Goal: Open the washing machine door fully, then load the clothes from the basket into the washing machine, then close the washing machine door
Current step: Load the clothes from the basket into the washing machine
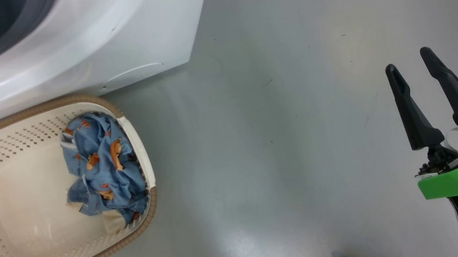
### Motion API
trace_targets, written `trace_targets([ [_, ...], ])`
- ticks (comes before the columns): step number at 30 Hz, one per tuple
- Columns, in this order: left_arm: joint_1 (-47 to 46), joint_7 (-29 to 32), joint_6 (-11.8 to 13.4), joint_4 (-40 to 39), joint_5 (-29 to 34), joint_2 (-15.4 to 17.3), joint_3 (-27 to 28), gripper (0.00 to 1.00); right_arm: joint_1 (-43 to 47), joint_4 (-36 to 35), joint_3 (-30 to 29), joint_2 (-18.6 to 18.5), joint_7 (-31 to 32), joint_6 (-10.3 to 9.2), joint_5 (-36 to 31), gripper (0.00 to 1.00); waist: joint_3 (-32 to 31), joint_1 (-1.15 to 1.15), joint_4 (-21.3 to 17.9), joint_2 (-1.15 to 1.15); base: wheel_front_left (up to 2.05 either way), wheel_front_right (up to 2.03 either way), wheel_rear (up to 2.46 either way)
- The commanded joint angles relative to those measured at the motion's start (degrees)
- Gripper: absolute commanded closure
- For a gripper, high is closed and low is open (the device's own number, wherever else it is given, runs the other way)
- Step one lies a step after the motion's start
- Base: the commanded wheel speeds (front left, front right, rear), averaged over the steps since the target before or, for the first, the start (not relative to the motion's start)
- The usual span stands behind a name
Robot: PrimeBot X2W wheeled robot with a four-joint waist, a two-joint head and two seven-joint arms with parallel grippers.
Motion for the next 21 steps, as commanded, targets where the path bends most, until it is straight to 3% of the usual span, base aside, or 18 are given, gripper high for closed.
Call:
trace_targets([
  [1,-0.7,-0.2,0.2,-0.9,-0.7,2.6,0.8,0.0,0.2,-1.2,0.5,-0.3,-0.3,0.35,0.7,0.0,0.0,0.0,0.2,0.0,0.0,0.0,0.0],
  [10,0.7,-0.2,-0.3,-1.4,-2.4,1.2,1.9,0.0,0.2,-1.0,-0.1,-0.6,-0.3,0.35,0.5,0.0,-0.8,0.0,1.9,0.0,0.0,0.0,0.0],
  [21,9.3,-0.2,-1.4,-9.1,-3.3,-2.9,3.4,0.0,1.5,-0.8,-1.2,-1.8,-0.3,0.35,0.2,0.0,-3.9,0.0,4.9,0.0,0.0,0.0,0.0],
])
